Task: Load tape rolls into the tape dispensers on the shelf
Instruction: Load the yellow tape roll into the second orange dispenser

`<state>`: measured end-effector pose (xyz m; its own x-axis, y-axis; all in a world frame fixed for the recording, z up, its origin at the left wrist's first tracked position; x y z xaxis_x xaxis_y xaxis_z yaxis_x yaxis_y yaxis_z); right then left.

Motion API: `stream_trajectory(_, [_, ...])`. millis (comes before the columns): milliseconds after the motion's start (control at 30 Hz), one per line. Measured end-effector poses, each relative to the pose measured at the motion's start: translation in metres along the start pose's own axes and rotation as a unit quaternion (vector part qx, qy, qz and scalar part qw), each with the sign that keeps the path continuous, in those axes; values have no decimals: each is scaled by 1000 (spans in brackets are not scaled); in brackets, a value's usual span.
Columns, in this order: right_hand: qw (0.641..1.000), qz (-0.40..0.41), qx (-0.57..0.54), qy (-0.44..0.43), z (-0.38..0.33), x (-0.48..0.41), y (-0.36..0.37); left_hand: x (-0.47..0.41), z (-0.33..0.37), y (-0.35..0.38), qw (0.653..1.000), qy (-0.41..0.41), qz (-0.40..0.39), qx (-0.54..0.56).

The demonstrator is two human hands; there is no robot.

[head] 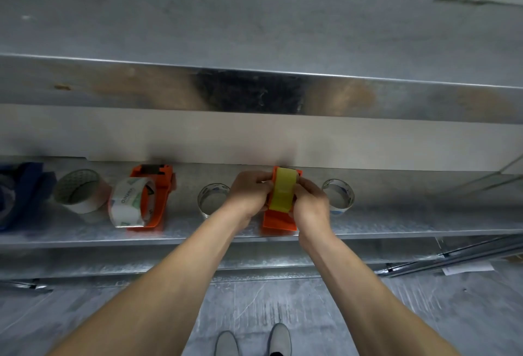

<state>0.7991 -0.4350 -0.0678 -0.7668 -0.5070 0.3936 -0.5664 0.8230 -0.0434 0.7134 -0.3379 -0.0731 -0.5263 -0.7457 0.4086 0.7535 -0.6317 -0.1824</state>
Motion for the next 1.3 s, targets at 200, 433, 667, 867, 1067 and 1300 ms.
stream_trajectory(200, [992,-60,102,-34,1,-8,-2,-5,1,-1,1000,-27,1,7])
stream_trajectory(433, [998,-35,39,18,2,-18,-14,-12,2,3,999,-24,6,-46])
stream_trajectory(667, [997,-2,69,42,9,-25,-26,-16,-9,9,997,-66,7,-38])
stream_trajectory(867, [989,-27,68,129,51,-41,-37,-10,-33,21,995,-101,-1,1])
stream_trajectory(1067, [984,-67,75,145,42,-34,-32,-7,-33,24,997,-77,-2,-12])
stream_trajectory(1300, [982,-106,73,138,43,-31,-28,-10,-34,25,987,-98,93,-84])
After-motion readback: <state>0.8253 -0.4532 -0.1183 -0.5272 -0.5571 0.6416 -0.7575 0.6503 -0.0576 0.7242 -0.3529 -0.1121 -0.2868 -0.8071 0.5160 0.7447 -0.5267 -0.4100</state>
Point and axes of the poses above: each hand's wrist, its own x-axis away from the middle knuckle, its own y-axis out of the palm, z = x × y, the point moved 4 cm from there along -x, towards the middle knuckle, and after that the axes turned 4 degrees about -x, right-handed, at the moved point
